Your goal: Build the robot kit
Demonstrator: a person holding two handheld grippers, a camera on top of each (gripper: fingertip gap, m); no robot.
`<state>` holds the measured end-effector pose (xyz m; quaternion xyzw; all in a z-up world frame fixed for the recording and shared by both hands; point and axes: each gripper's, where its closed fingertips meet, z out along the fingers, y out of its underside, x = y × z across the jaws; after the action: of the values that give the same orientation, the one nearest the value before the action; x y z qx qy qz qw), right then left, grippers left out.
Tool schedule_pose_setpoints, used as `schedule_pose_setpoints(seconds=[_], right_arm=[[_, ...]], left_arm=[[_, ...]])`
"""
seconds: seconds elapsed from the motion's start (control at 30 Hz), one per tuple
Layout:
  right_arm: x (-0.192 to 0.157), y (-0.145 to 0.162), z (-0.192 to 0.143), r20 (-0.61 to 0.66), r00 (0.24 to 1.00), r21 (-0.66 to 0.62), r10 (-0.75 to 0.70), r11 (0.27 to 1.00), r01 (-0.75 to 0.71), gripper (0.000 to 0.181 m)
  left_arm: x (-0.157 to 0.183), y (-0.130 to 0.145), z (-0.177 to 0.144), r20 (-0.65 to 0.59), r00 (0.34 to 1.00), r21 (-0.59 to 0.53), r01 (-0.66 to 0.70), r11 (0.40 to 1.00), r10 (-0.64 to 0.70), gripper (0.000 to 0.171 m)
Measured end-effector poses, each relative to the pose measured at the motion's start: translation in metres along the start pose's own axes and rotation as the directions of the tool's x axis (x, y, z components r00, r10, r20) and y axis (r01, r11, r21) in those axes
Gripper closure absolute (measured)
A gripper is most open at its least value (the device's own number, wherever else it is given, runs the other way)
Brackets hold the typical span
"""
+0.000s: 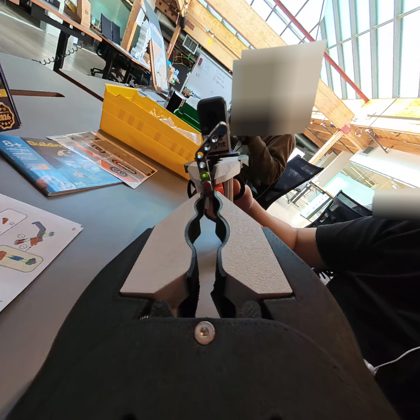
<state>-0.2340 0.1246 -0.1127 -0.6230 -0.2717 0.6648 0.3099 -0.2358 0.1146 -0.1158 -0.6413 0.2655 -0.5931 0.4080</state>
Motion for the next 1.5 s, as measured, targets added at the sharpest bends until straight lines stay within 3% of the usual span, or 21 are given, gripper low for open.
schedule_pose_setpoints(seconds=[0.3, 0.47, 0.6, 0.83, 1.5], right_arm=[[0.020, 0.014, 0.000, -0.113, 0.991, -0.073, -0.078, 0.995, 0.070, 0.175], [0.013, 0.017, 0.000, -0.035, 0.995, -0.094, -0.091, 0.992, 0.087, 0.175], [0.001, 0.023, -0.002, 0.054, 0.985, -0.128, -0.162, 0.977, 0.168, 0.175], [-0.007, 0.027, -0.005, 0.041, 0.931, -0.165, -0.362, 0.917, 0.363, 0.175], [-0.002, 0.036, -0.008, 0.016, 0.907, -0.221, -0.420, 0.883, 0.413, 0.175]], left_arm=[[-0.017, 0.014, 0.000, 0.105, 0.993, -0.097, -0.047, 0.994, 0.057, 0.167], [-0.011, 0.018, -0.001, 0.062, 0.996, -0.142, -0.059, 0.988, 0.068, 0.167], [0.001, 0.022, -0.001, 0.024, 0.977, -0.189, -0.203, 0.961, 0.211, 0.167], [0.010, 0.025, -0.001, 0.042, 0.917, -0.229, -0.378, 0.897, 0.398, 0.167], [0.007, 0.033, 0.002, 0.028, 0.935, -0.259, -0.335, 0.906, 0.353, 0.167]])
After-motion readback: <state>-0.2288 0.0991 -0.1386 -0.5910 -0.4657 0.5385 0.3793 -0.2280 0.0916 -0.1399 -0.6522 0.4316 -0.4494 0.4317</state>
